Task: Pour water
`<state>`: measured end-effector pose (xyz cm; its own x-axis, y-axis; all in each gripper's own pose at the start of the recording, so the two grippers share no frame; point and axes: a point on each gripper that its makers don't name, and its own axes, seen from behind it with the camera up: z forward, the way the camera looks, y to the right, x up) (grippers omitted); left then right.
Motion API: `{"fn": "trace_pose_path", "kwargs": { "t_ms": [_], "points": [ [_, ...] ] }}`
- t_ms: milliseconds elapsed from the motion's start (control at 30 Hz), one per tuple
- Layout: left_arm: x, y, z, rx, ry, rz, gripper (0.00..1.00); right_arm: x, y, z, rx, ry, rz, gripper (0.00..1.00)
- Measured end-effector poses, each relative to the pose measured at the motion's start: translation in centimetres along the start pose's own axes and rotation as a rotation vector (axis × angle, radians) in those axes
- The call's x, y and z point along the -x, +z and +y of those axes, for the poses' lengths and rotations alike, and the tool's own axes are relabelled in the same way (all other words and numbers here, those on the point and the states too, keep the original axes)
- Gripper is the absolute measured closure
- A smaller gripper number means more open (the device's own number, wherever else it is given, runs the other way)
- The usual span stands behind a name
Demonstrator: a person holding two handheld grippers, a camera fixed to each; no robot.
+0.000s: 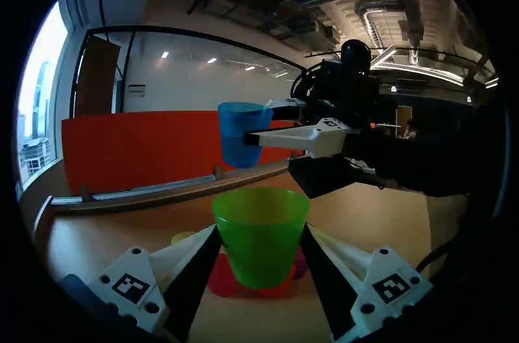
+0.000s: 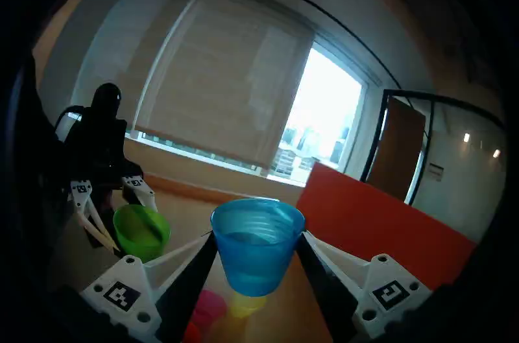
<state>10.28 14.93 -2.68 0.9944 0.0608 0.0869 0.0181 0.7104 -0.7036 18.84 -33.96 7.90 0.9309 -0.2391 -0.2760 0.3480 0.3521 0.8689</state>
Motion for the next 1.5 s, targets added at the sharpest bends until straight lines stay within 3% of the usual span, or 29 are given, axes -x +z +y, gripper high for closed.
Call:
{"fn": "trace_pose_path", "kwargs": {
  "t_ms": [567, 1500],
  "points": [
    [0.2, 0.2, 0.1, 0.01, -0.006, 0.001, 0.18, -2.9, 0.3, 0.2, -0.019, -0.176, 0.016, 0.13],
    [-0.1, 0.4, 0.4, 0.029, -0.005, 0.011, 0.18, -4.9, 0.7, -0.7, -0.059, -0.348, 0.017, 0.13]
  ]
}}
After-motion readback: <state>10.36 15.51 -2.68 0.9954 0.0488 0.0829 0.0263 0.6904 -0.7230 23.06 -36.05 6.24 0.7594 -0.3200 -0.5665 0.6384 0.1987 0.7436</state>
